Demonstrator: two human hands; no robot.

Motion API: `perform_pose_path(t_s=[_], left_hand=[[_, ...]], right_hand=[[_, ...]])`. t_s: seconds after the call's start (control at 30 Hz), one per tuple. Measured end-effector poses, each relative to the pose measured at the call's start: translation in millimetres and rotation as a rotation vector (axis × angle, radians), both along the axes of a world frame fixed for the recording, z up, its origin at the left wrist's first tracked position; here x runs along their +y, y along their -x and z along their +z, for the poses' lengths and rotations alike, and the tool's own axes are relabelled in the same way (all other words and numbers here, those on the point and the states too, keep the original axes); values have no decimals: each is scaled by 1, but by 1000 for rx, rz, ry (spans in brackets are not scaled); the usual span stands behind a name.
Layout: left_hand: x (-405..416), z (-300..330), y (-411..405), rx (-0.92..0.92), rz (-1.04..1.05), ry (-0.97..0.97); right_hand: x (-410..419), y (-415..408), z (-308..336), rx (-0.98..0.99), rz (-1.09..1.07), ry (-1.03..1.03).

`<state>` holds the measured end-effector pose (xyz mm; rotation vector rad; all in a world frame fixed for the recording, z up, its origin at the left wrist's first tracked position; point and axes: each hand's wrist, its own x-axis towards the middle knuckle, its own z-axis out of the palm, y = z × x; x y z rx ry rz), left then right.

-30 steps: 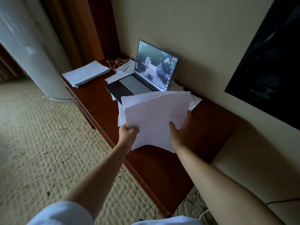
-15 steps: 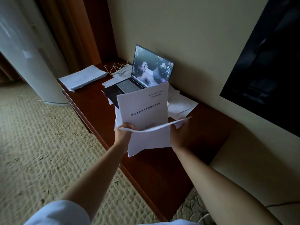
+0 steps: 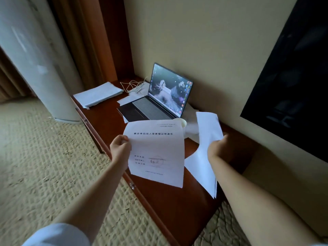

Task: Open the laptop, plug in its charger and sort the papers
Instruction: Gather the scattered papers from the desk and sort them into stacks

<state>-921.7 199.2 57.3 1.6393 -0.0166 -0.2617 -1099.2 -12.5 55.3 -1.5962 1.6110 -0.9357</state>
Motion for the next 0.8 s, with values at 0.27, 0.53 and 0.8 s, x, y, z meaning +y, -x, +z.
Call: perform_pose_path(t_s=[0.27, 0.53, 0.8], left_hand=[[-11, 6, 14, -26, -102, 65], [-7, -30, 18, 238, -259, 30], [-15, -17, 26, -2, -331, 76]], right_hand=[[34, -39, 6, -321, 244, -226], [53, -33, 3, -382, 314, -271], [68, -44, 1, -381, 433, -41]])
